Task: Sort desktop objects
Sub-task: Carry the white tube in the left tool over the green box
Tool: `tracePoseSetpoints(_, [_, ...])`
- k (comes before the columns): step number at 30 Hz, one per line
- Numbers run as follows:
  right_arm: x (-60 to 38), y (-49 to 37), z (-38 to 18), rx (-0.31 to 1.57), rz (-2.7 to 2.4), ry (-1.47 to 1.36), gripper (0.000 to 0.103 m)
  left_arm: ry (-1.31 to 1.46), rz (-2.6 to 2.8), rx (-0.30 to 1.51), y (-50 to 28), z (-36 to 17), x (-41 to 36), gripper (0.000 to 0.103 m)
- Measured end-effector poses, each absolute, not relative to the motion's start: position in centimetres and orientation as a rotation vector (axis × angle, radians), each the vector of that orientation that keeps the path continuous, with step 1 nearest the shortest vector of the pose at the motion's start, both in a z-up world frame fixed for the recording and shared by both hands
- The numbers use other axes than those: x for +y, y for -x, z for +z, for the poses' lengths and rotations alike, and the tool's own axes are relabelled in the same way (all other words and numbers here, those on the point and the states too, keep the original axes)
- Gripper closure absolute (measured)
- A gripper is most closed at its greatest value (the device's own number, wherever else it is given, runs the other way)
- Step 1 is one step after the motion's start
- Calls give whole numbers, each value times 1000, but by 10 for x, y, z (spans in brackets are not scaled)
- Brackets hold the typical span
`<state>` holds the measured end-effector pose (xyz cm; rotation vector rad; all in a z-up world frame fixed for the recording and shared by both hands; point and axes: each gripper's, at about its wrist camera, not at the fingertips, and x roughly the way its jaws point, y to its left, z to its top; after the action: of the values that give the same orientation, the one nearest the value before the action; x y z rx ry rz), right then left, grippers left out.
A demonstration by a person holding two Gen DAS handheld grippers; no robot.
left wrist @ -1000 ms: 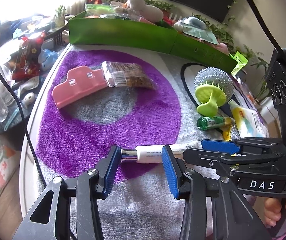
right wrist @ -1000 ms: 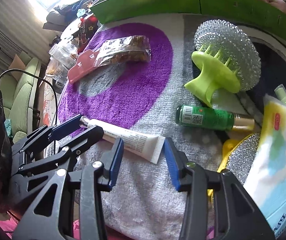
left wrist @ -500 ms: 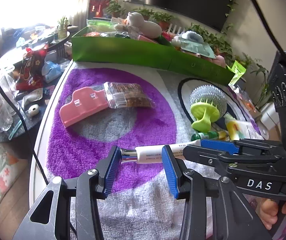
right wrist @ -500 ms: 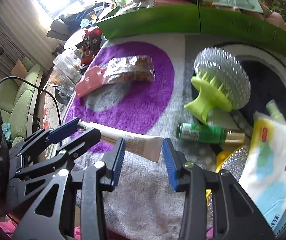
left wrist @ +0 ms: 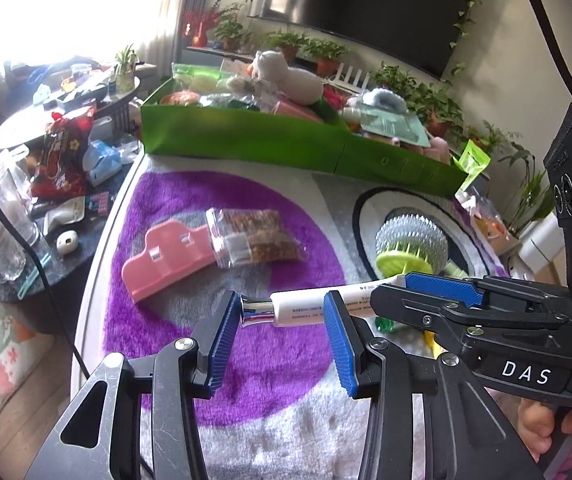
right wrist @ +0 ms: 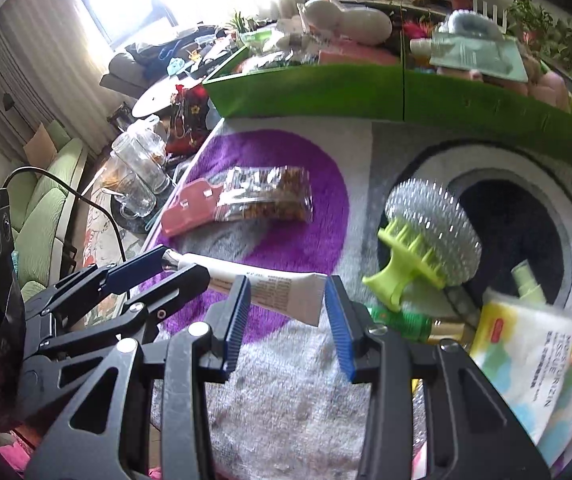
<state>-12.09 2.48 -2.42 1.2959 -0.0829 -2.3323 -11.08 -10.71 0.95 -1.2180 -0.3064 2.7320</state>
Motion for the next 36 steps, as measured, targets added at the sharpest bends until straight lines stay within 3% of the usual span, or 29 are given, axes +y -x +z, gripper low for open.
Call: tracePoseSetpoints(36, [45,183,13,-120,-2406,-1154,63,1072,2779,-219,173,50,-92,60])
